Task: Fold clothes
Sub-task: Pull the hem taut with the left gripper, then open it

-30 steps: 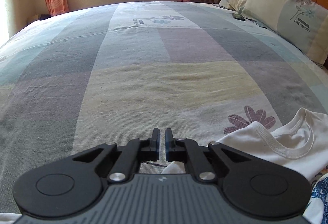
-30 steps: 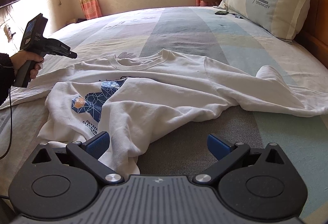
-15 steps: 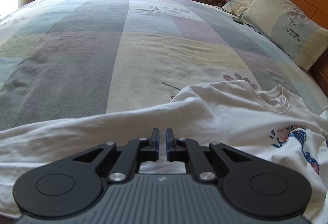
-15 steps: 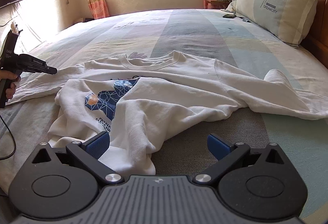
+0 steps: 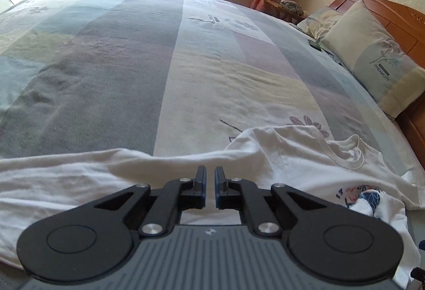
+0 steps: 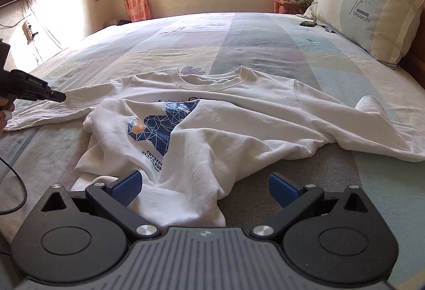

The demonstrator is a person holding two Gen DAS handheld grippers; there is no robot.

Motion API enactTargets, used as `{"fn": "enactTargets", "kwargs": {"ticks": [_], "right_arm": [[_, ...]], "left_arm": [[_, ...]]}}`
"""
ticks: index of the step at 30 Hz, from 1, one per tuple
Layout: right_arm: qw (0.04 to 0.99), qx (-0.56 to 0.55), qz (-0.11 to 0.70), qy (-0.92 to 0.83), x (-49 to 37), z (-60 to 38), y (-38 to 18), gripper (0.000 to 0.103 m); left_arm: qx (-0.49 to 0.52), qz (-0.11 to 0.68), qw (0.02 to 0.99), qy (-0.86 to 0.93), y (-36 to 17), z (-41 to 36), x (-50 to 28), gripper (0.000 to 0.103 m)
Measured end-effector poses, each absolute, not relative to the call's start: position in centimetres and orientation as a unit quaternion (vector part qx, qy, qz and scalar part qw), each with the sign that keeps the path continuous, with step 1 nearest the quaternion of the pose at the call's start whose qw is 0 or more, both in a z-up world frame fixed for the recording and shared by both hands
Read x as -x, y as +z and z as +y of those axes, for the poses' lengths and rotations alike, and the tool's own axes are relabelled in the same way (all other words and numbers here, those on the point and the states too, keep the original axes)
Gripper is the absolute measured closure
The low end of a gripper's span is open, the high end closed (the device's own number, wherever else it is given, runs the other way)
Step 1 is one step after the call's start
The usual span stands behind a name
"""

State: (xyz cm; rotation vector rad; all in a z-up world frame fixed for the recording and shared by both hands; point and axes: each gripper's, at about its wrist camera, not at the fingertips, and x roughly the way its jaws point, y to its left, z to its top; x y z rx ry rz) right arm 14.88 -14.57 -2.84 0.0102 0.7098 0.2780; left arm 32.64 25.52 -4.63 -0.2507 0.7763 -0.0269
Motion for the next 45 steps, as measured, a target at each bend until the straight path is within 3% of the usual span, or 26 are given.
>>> {"fn": "enactTargets", "kwargs": {"ticks": [5,11,16,23,27,39,45], "right_arm": [[0.930,0.012,0.344,0.128,-14.6,-14.3,-2.6,0.000],[0.926,0.006,0.356,0.127,-15.0,-14.7,-3.3,0.000],[0.924,0.000,0.358,0.136,-15.4,-14.2,-3.6,0.000],[0.925,0.009,0.355,0.134,-15.3,-13.9,-3.2,0.000],[0.927,0.014,0.352,0.131,-15.1,-14.1,-3.0,0.000],[0.926,0.032,0.352,0.133,-15.3,-13.2,-3.2,0.000],[0.926,0.027,0.353,0.130,-15.3,-13.4,-3.2,0.000]], "left_arm": [[0.095,0.376,0.922,-0.010,-5.8,25.1,-35.3,0.098],[0.049,0.421,0.905,-0.034,-8.1,23.7,-32.2,0.098],[0.026,0.406,0.912,-0.049,-6.7,23.5,-31.2,0.097],[0.015,0.375,0.927,0.002,-5.1,27.7,-35.0,0.094],[0.011,0.393,0.919,-0.005,-6.5,29.3,-35.3,0.084],[-0.084,0.413,0.906,-0.043,-7.8,27.9,-32.5,0.083],[-0.052,0.418,0.904,-0.072,-7.6,29.1,-31.2,0.081]]}}
